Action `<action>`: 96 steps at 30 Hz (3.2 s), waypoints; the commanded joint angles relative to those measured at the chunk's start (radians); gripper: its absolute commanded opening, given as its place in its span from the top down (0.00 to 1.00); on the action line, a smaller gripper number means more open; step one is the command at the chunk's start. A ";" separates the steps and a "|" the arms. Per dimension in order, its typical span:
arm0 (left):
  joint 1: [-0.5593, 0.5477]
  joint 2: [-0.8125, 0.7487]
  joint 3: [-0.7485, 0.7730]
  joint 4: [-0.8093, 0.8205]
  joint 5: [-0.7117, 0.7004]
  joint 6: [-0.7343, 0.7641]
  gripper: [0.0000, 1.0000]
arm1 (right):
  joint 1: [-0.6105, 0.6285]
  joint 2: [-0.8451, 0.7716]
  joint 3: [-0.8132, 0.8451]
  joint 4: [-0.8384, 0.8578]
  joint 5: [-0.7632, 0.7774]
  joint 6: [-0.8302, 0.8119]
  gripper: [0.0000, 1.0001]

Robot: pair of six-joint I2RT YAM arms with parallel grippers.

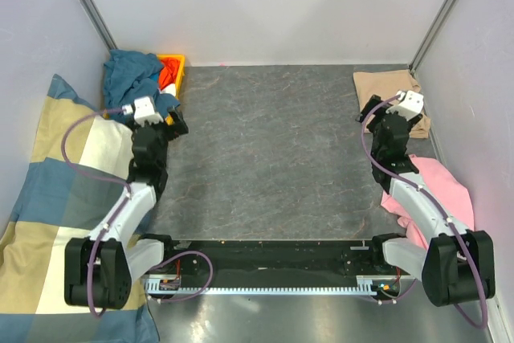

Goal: Fold and stack the t-shirts
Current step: Grab the tshirt from the pile, then move the tshirt to the center of the board

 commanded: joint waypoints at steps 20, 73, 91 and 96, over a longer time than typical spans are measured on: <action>0.142 0.879 1.337 -0.960 0.195 0.107 0.06 | 0.053 -0.275 0.083 -0.685 -0.151 0.201 0.02; -0.297 0.570 1.851 -1.183 0.382 -0.060 0.98 | 0.068 -0.327 0.106 -0.771 -0.285 0.164 0.02; -0.724 0.388 1.260 -1.110 0.393 -0.180 0.98 | 0.068 -0.298 0.114 -0.774 -0.254 0.180 0.02; -0.926 0.515 1.393 -1.117 0.409 -0.194 0.98 | 0.068 -0.278 0.120 -0.774 -0.237 0.184 0.02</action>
